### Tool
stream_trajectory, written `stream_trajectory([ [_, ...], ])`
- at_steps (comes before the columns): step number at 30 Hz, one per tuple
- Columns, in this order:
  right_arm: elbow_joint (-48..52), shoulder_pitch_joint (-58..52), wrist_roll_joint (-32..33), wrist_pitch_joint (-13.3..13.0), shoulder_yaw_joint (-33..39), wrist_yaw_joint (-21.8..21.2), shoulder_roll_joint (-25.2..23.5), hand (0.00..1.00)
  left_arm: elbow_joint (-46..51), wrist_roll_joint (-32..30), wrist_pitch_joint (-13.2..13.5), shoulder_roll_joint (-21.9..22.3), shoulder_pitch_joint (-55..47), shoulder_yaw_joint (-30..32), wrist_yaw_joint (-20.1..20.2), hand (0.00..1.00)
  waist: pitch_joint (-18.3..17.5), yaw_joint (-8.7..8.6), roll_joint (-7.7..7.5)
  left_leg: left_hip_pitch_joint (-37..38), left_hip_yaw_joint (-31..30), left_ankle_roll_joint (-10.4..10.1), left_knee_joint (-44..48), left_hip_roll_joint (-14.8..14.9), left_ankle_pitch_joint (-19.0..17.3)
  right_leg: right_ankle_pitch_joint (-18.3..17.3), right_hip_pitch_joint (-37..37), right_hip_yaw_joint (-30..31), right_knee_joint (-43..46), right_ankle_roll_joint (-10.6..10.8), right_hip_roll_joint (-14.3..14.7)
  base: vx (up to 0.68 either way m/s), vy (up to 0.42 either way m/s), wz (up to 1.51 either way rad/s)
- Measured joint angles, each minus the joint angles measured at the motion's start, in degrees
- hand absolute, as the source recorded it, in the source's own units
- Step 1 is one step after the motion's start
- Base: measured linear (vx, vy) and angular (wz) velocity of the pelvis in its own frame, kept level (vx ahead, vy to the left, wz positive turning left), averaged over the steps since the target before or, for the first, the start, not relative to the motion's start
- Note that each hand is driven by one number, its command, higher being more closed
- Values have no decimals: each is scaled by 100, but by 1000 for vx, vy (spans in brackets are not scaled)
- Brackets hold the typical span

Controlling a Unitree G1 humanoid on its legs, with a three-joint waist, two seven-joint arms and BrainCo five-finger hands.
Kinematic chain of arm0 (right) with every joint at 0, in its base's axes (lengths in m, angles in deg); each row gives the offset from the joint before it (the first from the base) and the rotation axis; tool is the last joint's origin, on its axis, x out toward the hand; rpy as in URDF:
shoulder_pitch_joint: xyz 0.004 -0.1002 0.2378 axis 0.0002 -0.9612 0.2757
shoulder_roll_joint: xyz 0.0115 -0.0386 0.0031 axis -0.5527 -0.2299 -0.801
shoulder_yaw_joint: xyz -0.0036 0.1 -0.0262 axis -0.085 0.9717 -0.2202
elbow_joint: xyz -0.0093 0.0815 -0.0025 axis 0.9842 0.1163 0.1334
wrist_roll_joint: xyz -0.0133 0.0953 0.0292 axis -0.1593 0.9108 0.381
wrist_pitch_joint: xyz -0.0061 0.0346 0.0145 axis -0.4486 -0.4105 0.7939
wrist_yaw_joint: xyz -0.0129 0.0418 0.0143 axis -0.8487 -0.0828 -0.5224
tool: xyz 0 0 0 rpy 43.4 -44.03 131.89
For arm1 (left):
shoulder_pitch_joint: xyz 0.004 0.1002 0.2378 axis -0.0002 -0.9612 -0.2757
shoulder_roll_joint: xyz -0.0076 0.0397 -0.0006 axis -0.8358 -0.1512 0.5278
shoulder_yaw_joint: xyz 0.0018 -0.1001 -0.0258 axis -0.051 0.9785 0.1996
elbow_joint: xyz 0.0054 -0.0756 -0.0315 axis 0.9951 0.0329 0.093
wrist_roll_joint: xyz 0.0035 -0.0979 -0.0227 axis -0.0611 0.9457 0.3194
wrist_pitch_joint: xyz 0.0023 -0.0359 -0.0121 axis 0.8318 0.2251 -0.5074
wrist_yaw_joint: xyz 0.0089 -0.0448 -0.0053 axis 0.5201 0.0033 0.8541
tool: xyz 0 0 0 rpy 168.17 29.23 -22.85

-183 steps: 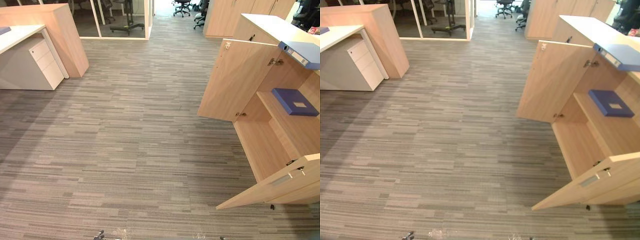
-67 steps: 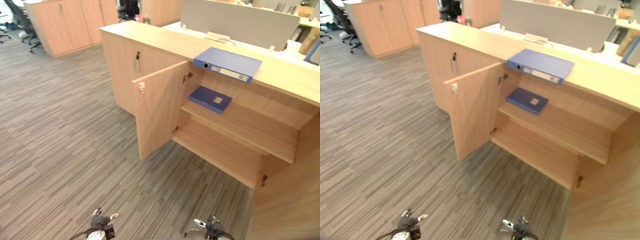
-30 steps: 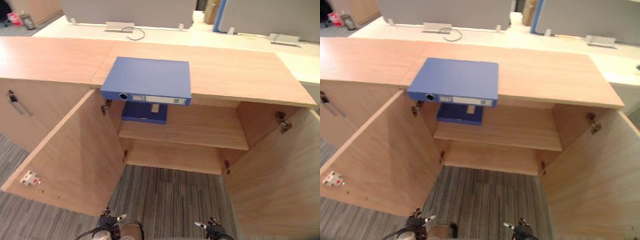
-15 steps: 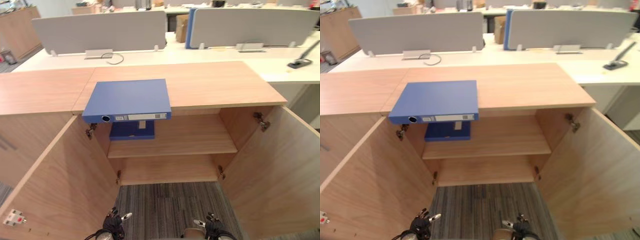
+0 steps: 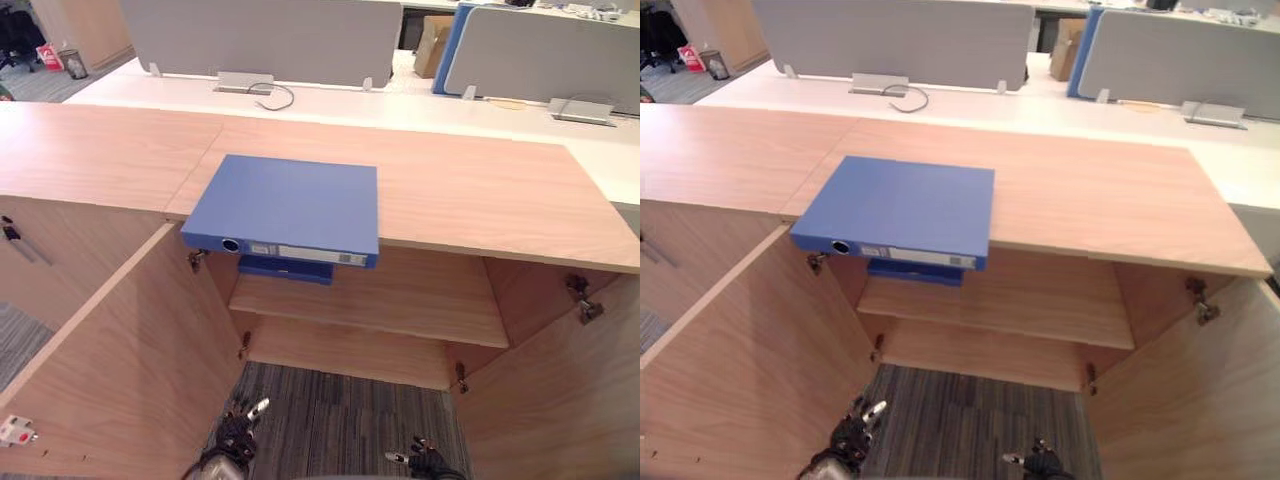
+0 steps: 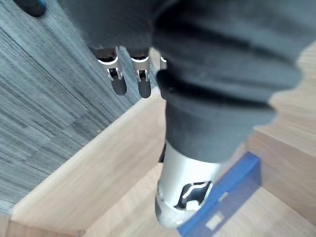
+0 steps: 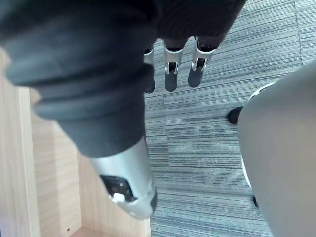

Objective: Walk over to the cabinet, pick up the folder, carry it to the office cabinet, place the folder inside the office cabinet, then close the office cabinet door

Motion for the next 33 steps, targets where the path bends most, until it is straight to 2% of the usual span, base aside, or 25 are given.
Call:
stream_trajectory([
  [5, 0, -2, -205, 26, -160, 67, -14, 0, 1050, 160, 21, -183, -202, -203, -255, 0, -73, 24, -82, -87, -2, 36, 96, -156, -20, 36, -2, -2, -59, 56, -144, 29, 83, 4],
  [6, 0, -13, -208, 30, -207, 107, -33, 0, 1553, 57, 16, -154, -380, -199, -490, 0, -96, 31, -115, -87, -5, 48, 124, -187, -27, 40, 14, -1, -58, 61, -188, 17, 78, 3],
  [8, 28, -32, -208, 32, -206, 126, -54, 0, 2155, -254, 8, -92, -564, -186, -718, 0, -99, 39, -121, -87, -6, 74, 138, -201, -43, 50, 20, -2, -58, 73, -214, -9, 65, 2],
  [9, 95, -76, -209, 34, -208, 153, -68, 0, 2781, -650, 3, -38, -705, -158, -910, 0, -99, 66, -122, -84, -4, 107, 159, -220, -63, 63, 39, -1, -59, 91, -235, -23, 68, 3],
  [11, 128, -104, -212, 37, -213, 171, -76, 0, 3222, -1294, -9, -19, -748, -99, -1081, 0, -97, 98, -124, -81, 1, 132, 187, -234, -79, 67, 81, -2, -60, 97, -250, -36, 55, 3],
  [14, 316, -211, -224, 66, -516, 222, -86, 0, 4272, -3296, -11, 1, -730, 7, -1645, 0, -111, 178, -136, 10, 3, 132, 209, -261, -79, 111, 219, -19, -99, 131, -312, -55, 46, 5],
  [17, 330, -268, -221, 68, -605, 234, -118, 0, 5253, -4330, -19, 122, -728, 102, -2040, 0, -205, 221, -208, -88, 1, 129, 314, -274, -80, 119, 185, -16, -88, 129, -321, -90, 11, 4],
  [22, 333, -314, -219, 54, -633, 229, -115, 0, 6344, -5603, -30, 411, -715, 200, -2623, 0, -245, 300, -218, -110, 6, 128, 320, -227, -118, 120, 168, 37, -55, 125, -267, -118, -20, 0],
  [24, 326, -346, -219, 37, -652, 228, -115, 0, 6623, -6174, -49, 389, -707, 231, -2857, 0, -288, 332, -202, -119, 35, 112, 345, -182, -140, 133, 154, 83, -48, 105, -217, -103, -29, -7],
  [26, 326, -400, -206, 28, -656, 217, -121, 0, 6781, -6836, -98, 295, -513, 252, -3119, 0, -395, 336, -208, -186, 33, 105, 371, -157, -138, 148, 103, 91, -48, 81, -157, -55, -39, -2],
  [29, 321, -400, -203, 20, -654, 185, -118, 0, 6849, -7470, -170, 163, -162, 192, -3266, 0, -409, 333, -207, -219, 41, 77, 378, -127, -119, 167, 59, 113, -47, 54, -93, -33, -41, -3],
  [30, 300, -405, -206, 16, -654, 155, -114, 0, 6846, -7844, -245, 60, 31, 144, -3321, 0, -455, 329, -208, -258, 57, 69, 379, -106, -115, 175, 13, 130, -47, 41, -69, -10, -26, -8],
  [33, 278, -412, -204, 3, -649, 108, -106, 0, 6762, -8401, -362, -264, 463, 77, -3405, 0, -506, 329, -207, -271, 156, 54, 397, -59, -105, 190, -51, 258, -47, 17, -14, 12, -15, -14],
])
